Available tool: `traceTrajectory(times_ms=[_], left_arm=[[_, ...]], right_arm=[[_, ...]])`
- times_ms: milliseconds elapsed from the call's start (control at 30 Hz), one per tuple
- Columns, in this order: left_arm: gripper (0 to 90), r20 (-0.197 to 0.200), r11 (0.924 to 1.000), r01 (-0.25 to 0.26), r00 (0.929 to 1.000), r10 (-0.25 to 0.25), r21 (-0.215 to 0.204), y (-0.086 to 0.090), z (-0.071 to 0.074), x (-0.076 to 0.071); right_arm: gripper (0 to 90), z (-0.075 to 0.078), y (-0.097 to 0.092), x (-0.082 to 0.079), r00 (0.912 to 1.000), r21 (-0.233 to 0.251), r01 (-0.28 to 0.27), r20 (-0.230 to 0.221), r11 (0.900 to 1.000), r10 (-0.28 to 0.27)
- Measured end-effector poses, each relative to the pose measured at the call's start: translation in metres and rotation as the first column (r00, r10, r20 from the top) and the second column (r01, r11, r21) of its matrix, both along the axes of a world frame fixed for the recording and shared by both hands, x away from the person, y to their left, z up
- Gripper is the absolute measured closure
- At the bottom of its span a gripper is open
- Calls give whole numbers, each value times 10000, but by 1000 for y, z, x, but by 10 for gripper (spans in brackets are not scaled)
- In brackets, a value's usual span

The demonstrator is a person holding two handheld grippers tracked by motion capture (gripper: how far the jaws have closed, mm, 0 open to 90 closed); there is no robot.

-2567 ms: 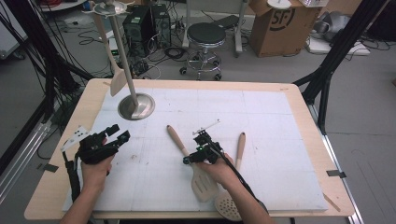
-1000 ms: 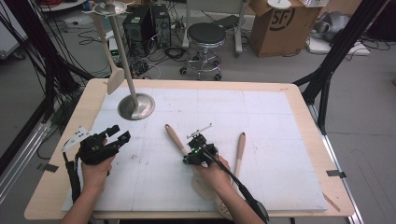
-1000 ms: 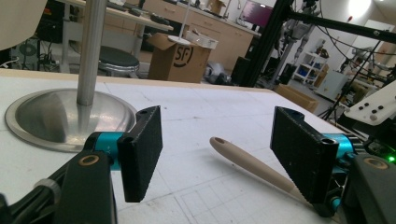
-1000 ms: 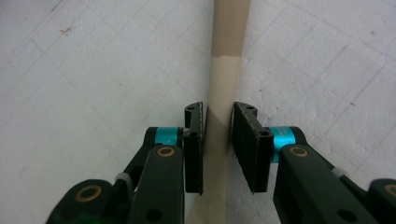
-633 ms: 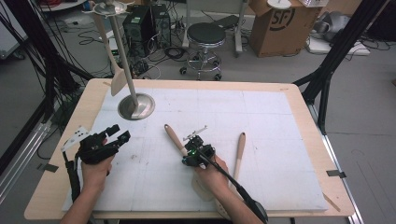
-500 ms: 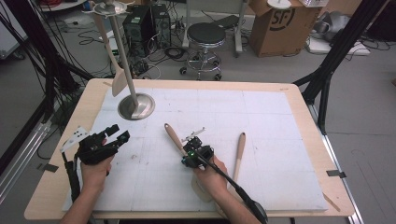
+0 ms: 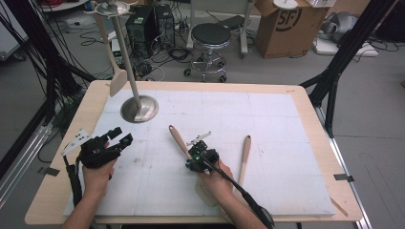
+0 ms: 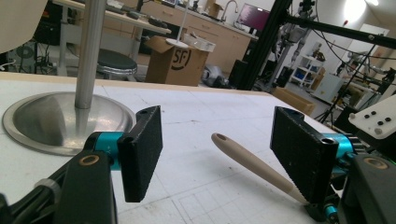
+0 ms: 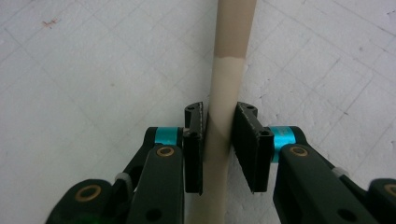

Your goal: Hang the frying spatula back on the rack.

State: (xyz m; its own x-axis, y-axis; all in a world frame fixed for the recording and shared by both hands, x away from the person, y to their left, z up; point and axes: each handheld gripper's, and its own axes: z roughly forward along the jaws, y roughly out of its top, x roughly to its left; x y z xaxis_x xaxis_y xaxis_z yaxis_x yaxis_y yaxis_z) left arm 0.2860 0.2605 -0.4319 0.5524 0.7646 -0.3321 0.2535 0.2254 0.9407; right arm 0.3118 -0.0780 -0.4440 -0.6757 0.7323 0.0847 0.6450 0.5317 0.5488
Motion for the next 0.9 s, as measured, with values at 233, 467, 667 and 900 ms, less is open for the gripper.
traceTrajectory(times_ms=[233,467,667,900], left_arm=[[348,-20,10000,-65,10000,65,-37,3,-1,0],[348,-48,9998,-199,9998,199,-98,7,-2,0],[349,-8,9998,-204,9998,204,-77,7,-2,-1],[349,-25,9997,-227,9997,227,-78,7,-2,0]], right_arm=[[772,0,-8,5,9996,539,-143,-234,9984,156],[789,11,-13,5,9985,677,-491,264,9965,474],[789,19,-16,6,9967,1099,-619,585,9920,557],[788,49,-21,18,9917,2263,-663,1225,9718,392]])
